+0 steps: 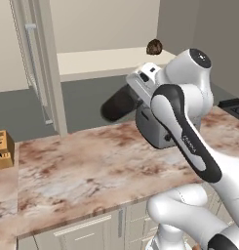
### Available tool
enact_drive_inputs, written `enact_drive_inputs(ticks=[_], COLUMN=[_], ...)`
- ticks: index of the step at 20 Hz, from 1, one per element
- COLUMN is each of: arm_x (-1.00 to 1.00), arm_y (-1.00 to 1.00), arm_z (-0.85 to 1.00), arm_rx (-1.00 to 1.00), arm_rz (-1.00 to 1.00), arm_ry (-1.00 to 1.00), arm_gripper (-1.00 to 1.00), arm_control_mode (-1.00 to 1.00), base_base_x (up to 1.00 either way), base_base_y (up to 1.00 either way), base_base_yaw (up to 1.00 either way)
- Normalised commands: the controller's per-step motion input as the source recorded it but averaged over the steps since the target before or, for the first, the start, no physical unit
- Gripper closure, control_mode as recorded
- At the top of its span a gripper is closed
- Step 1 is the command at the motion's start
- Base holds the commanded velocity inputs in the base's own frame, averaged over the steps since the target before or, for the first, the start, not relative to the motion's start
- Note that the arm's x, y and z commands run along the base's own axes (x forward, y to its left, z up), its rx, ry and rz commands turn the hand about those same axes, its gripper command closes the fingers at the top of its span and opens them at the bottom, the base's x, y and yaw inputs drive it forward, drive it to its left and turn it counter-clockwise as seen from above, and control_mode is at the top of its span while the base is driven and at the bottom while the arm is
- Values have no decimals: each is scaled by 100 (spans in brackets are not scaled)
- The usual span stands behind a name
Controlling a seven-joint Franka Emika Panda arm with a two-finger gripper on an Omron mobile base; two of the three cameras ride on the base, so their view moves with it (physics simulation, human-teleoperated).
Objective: Pick the candle and jar from the dining table and place them in the open cabinet. Close the cabinet after placing the objects.
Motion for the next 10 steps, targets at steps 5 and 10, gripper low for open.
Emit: enact_drive_inputs(ticks=[5,10], arm_x=[-26,-30], arm_y=[-3,0], arm_z=[64,65], arm_rx=[0,-1], arm_rz=[0,0], arm_ry=[0,-3], arm_gripper=[100,100], arm_control_mode=[-100,-100], base_base_x=[0,0], base_base_y=[0,0], base_base_yaw=[0,0])
